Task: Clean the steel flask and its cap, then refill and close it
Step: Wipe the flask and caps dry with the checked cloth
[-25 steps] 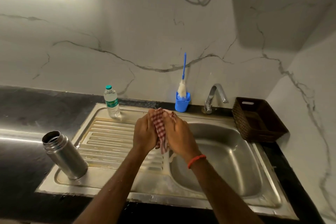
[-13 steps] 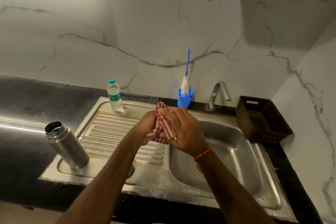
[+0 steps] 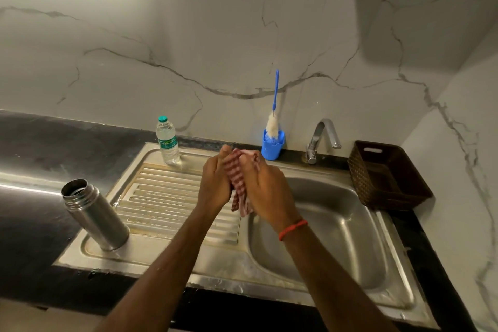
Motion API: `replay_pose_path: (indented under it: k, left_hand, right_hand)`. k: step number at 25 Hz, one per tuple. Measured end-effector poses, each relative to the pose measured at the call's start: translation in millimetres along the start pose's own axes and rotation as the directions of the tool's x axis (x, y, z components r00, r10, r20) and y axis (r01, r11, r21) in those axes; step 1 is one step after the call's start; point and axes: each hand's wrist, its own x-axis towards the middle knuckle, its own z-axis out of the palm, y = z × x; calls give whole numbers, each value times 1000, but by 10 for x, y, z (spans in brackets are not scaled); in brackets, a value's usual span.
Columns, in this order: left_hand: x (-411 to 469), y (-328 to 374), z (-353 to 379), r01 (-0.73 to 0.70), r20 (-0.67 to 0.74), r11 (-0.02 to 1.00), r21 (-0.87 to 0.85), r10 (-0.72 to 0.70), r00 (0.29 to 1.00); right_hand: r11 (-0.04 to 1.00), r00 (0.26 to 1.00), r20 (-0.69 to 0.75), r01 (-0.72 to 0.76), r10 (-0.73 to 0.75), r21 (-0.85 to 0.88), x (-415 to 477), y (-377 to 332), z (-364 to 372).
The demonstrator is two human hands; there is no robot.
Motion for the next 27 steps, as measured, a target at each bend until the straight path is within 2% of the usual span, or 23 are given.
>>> replay_pose_path:
  k: [1, 2, 3, 5, 7, 9, 10, 11, 13, 14, 16, 17, 19, 21, 23, 25, 27]
  left_hand:
    - [1, 54, -7, 51, 22, 999, 5, -51, 998]
    - [12, 80, -18, 98, 55, 995, 35, -100, 994]
    - [24, 78, -49, 115, 99, 992, 51, -120, 988]
    - [63, 82, -126, 99, 161, 991, 92, -113, 980]
    - [30, 98, -157, -5, 208, 980, 199, -37, 977]
    - [19, 162, -138, -67, 181, 961, 269, 18, 983]
    - [29, 185, -132, -90, 164, 947, 308, 40, 986]
    - [56, 162, -121, -139, 139, 947, 289, 102, 985]
    - [126, 52, -113, -210, 103, 956, 206, 192, 976]
    - [139, -15, -106, -185, 82, 972, 142, 175, 981]
    - [90, -50, -62, -82, 3, 996, -37, 82, 997]
    - [58, -33, -25, -4, -30, 989, -151, -1, 1000]
    - [23, -8, 41, 204, -48, 914, -351, -235, 971]
    - [35, -31, 39, 364, 78, 781, -508, -379, 922]
    - [75, -42, 2, 450, 197, 620, -643, -435, 879]
    - [105, -70, -21, 476, 247, 511, -715, -452, 857]
    - [116, -92, -35, 502, 303, 453, -737, -442, 844]
  right_hand:
    - [965, 973, -59, 211, -222, -155, -56, 40, 18]
    - [889, 916, -62, 365, -395, -277, -81, 131, 52]
    - [823, 868, -47, 450, -495, -347, -75, 217, 70]
    - [765, 817, -63, 506, -573, -397, -22, 364, 88]
    - [778, 804, -117, 510, -583, -367, -1, 382, 98]
    - [888, 862, -217, 430, -458, -165, 5, 270, 85]
    - [950, 919, -246, 310, -307, -28, 6, 170, 80]
    - [986, 969, -212, 147, -127, 81, 20, 73, 70]
    - [966, 983, -42, -168, 179, 197, 88, -55, 36]
    - [942, 966, 26, -257, 258, 217, 125, -76, 21]
    - [891, 941, 124, -337, 314, 304, 191, -64, -32]
    - [830, 923, 180, -385, 341, 404, 228, -37, -56]
    - [608, 876, 310, -481, 371, 631, 264, 47, -103]
    - [366, 863, 368, -486, 348, 793, 249, 179, -108]
    - [190, 860, 381, -459, 339, 868, 220, 284, -88]
    - [106, 861, 380, -436, 337, 894, 219, 330, -86]
    - [82, 867, 364, -413, 341, 907, 227, 356, -111]
